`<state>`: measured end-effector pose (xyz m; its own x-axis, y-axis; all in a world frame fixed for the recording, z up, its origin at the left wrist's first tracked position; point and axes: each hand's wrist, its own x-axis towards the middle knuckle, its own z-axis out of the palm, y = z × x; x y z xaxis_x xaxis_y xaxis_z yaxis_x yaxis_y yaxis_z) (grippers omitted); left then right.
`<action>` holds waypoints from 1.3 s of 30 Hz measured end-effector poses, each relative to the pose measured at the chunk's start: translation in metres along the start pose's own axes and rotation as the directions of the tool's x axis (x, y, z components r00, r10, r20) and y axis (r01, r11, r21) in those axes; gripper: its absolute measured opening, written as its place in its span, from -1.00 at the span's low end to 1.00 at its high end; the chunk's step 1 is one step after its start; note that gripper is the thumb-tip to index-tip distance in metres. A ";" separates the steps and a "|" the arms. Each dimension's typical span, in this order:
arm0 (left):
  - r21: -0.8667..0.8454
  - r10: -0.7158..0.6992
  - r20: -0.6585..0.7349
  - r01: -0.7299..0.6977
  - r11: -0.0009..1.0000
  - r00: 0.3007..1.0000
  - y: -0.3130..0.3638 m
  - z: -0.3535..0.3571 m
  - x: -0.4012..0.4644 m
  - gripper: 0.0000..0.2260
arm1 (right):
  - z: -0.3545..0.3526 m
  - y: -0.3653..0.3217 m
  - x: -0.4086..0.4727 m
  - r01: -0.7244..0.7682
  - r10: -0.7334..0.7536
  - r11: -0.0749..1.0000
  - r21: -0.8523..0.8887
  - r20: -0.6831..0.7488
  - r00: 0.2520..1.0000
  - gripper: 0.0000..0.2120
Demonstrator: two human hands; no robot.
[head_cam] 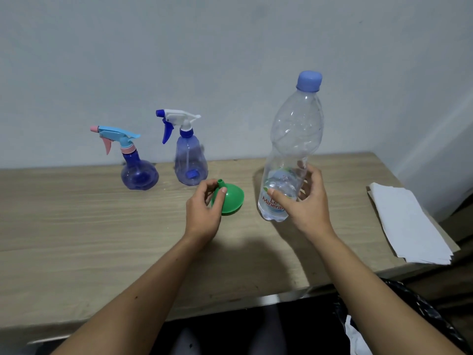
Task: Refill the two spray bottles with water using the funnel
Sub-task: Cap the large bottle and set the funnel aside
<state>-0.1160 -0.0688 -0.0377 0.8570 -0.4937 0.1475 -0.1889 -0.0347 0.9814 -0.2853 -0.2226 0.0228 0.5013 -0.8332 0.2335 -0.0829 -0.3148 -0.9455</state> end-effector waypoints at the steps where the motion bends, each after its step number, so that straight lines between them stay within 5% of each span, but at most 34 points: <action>1: 0.027 0.025 0.008 -0.026 0.999 1.000 0.003 0.003 0.006 -0.84 | 0.002 0.000 0.005 -0.001 0.001 1.000 -0.006 -0.003 1.000 -0.14; 22: 0.370 0.267 0.008 -0.251 0.895 0.964 -0.024 0.054 0.111 -0.81 | 0.063 0.018 0.119 0.067 -0.067 0.998 0.012 0.005 0.998 -0.16; 39: 0.408 0.181 0.057 -0.188 0.893 0.982 -0.026 0.053 0.108 -0.63 | 0.063 0.026 0.121 0.042 -0.047 0.998 0.051 0.086 0.995 -0.03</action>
<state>-0.0445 -0.1674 -0.0539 0.7803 -0.5403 0.3150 -0.5254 -0.2930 0.7988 -0.1722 -0.3027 0.0117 0.5771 -0.7752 0.2570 -0.0176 -0.3264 -0.9451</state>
